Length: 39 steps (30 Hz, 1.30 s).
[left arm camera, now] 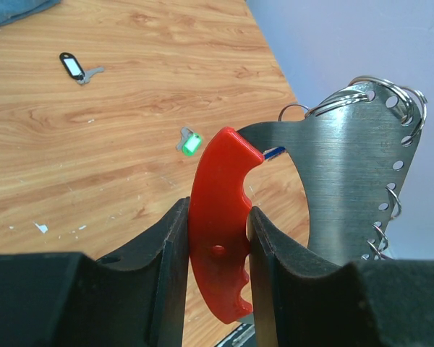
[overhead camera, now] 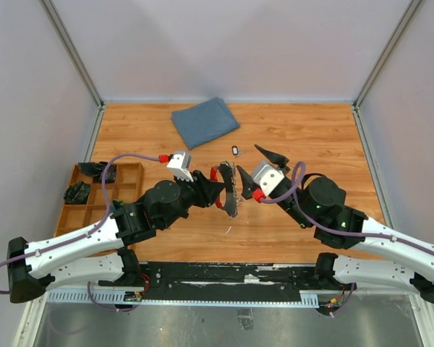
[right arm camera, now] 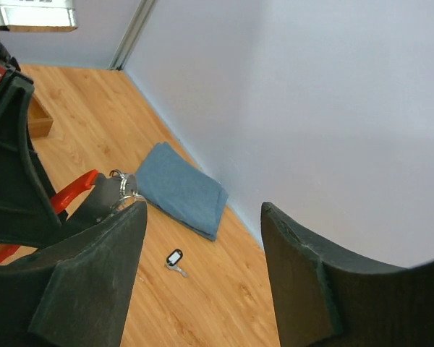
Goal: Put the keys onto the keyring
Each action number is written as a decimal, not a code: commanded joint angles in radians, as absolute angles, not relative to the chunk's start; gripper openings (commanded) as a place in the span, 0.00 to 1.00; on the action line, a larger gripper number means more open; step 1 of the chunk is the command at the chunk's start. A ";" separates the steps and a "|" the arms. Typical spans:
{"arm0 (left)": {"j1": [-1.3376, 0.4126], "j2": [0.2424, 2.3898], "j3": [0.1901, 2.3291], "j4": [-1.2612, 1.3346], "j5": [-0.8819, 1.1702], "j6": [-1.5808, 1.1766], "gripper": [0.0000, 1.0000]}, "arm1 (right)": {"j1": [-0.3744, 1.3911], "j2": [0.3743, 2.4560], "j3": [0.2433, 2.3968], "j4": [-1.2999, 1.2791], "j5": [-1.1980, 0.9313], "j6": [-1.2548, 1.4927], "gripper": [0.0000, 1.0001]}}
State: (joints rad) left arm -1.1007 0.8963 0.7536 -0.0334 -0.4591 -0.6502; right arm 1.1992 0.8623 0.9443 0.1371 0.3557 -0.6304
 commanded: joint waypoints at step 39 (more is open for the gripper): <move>-0.969 0.847 0.603 0.487 0.163 -0.665 0.01 | 1.220 0.618 0.814 0.022 -0.103 -0.917 0.28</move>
State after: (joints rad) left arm -0.9897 0.8562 0.6125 0.3916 0.1089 -0.6388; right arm 1.1992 0.6281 0.8345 -0.0456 -0.1261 -0.8471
